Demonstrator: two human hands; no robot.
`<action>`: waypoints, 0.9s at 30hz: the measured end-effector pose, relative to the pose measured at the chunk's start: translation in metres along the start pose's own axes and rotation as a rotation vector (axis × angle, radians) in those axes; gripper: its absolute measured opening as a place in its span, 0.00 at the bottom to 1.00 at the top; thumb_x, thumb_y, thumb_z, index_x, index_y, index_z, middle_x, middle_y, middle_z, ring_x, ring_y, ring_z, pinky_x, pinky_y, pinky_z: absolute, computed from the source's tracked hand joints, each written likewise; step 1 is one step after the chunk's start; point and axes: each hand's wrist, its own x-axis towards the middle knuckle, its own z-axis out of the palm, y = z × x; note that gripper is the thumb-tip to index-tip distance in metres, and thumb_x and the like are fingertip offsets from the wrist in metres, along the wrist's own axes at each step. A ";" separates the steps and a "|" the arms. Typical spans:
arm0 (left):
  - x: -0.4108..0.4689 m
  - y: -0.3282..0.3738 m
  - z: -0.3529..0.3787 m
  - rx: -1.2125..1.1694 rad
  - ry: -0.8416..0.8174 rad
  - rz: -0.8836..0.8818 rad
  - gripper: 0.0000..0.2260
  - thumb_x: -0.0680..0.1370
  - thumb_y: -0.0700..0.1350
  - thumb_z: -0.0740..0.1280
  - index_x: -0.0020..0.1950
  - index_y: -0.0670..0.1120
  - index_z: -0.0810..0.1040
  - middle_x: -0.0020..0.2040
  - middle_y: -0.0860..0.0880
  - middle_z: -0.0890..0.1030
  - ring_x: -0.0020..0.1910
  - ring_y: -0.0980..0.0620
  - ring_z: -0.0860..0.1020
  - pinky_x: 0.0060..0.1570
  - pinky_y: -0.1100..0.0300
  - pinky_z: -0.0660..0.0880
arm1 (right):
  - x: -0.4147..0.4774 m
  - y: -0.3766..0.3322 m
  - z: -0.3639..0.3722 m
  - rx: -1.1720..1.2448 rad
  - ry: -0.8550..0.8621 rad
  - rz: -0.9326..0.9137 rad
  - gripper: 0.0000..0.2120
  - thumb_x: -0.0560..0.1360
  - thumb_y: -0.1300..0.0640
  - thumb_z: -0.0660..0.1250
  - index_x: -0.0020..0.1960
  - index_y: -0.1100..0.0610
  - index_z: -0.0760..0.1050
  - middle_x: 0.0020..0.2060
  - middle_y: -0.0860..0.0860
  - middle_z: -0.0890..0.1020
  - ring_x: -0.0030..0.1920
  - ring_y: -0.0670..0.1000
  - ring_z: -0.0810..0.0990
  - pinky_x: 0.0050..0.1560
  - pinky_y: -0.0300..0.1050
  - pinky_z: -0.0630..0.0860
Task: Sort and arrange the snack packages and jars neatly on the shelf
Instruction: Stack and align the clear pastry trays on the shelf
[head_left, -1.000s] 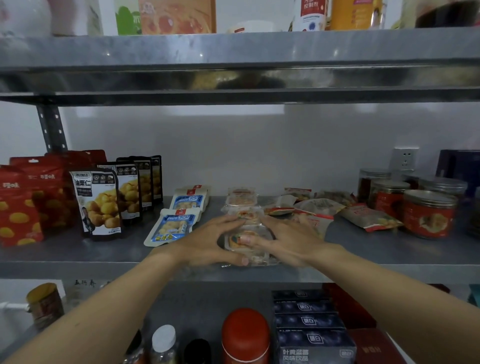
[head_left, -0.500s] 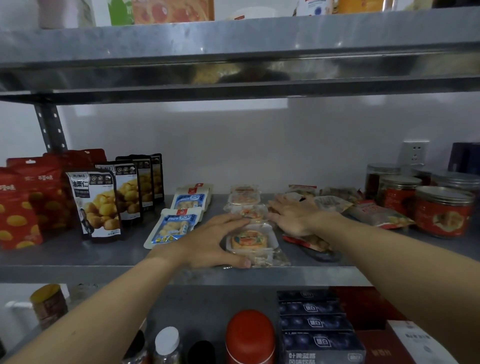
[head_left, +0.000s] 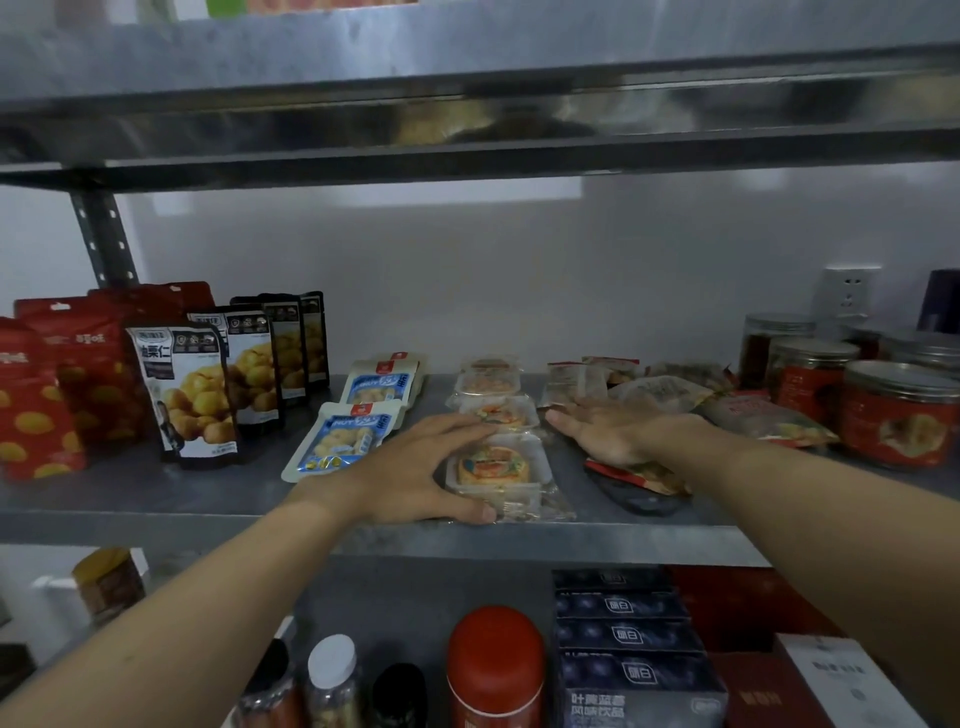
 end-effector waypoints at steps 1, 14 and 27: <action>0.000 0.001 0.000 0.003 0.000 -0.005 0.41 0.70 0.64 0.70 0.76 0.62 0.51 0.78 0.59 0.50 0.76 0.57 0.50 0.73 0.54 0.52 | 0.001 0.001 0.000 -0.008 0.015 -0.002 0.35 0.77 0.31 0.36 0.79 0.44 0.51 0.79 0.48 0.52 0.78 0.54 0.51 0.75 0.62 0.45; -0.019 0.008 0.007 -0.232 0.094 -0.126 0.50 0.62 0.68 0.73 0.77 0.59 0.52 0.77 0.59 0.57 0.74 0.57 0.58 0.72 0.49 0.62 | -0.030 -0.060 0.005 0.715 0.123 -0.205 0.20 0.76 0.36 0.61 0.56 0.50 0.77 0.59 0.46 0.78 0.55 0.50 0.76 0.55 0.43 0.69; -0.015 -0.001 0.005 -0.217 0.059 -0.141 0.47 0.68 0.63 0.73 0.79 0.53 0.51 0.77 0.55 0.55 0.75 0.56 0.55 0.72 0.56 0.57 | -0.020 -0.083 0.020 0.872 0.156 -0.098 0.17 0.72 0.44 0.72 0.56 0.51 0.77 0.51 0.47 0.83 0.52 0.49 0.81 0.59 0.50 0.77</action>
